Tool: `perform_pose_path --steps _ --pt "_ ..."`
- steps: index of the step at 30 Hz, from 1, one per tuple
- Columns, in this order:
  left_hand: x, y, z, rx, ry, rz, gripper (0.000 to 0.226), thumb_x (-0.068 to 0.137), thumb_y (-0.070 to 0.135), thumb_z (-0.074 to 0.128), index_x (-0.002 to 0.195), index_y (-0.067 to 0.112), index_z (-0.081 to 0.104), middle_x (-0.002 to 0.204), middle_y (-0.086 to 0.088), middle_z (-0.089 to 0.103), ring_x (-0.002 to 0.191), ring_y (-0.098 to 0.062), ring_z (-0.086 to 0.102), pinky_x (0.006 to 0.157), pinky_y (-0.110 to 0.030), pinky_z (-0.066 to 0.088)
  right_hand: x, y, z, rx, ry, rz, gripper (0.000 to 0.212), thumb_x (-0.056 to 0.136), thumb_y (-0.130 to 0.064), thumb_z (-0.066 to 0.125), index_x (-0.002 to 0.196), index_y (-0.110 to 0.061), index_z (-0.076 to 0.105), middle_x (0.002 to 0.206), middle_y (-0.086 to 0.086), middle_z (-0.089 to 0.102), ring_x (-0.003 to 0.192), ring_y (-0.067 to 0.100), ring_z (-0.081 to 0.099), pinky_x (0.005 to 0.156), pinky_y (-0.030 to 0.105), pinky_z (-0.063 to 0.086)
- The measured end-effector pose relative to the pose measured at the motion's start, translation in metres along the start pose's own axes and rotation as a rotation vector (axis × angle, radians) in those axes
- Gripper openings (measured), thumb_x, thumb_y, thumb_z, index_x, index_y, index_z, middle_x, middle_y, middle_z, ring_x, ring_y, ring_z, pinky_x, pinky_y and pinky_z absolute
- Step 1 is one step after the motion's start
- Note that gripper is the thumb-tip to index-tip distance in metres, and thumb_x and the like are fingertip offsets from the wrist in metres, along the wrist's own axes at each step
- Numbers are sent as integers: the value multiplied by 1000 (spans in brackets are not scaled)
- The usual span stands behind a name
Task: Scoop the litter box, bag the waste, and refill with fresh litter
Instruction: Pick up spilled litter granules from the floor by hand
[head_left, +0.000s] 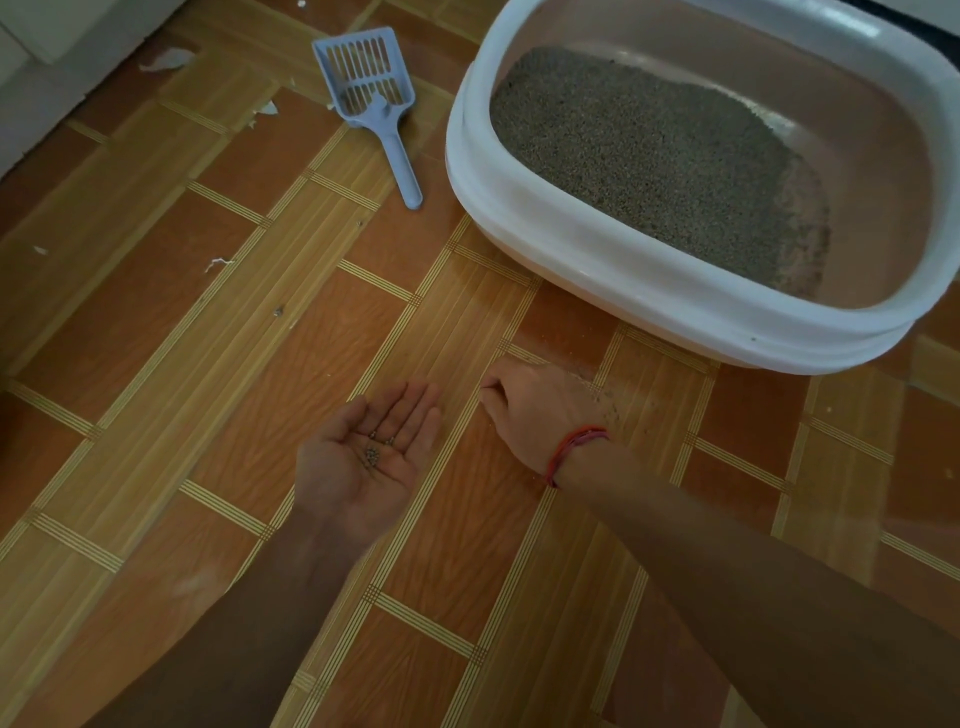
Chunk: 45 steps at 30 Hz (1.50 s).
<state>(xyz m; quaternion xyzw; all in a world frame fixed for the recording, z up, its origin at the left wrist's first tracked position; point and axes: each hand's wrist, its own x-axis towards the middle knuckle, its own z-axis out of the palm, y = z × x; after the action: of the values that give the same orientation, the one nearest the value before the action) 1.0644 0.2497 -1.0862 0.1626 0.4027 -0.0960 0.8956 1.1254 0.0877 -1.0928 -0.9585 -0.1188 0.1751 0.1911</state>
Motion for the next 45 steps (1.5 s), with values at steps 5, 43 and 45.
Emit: perform_pose_path --steps 5,43,45 --pt "0 -1 0 12 -1 7 50 101 20 38 85 -7 77 112 -21 72 104 -33 71 89 -47 56 -4 -5 -2 -10 -7 -27 22 100 -31 42 103 -20 60 86 -2 67 78 18 63 70 39 55" --pt "6 -14 10 64 -40 -47 48 100 20 40 84 -6 77 111 -21 72 107 -33 69 92 -47 54 11 32 -20 93 43 88 16 96 -36 52 104 -33 66 98 -10 69 92 12 62 77 32 54" --pt "7 -14 10 51 -41 -52 48 100 21 41 84 -6 77 111 -21 72 107 -34 69 91 -47 55 14 32 -19 110 47 93 16 96 -34 53 103 -32 67 96 -9 68 90 12 61 73 29 51"
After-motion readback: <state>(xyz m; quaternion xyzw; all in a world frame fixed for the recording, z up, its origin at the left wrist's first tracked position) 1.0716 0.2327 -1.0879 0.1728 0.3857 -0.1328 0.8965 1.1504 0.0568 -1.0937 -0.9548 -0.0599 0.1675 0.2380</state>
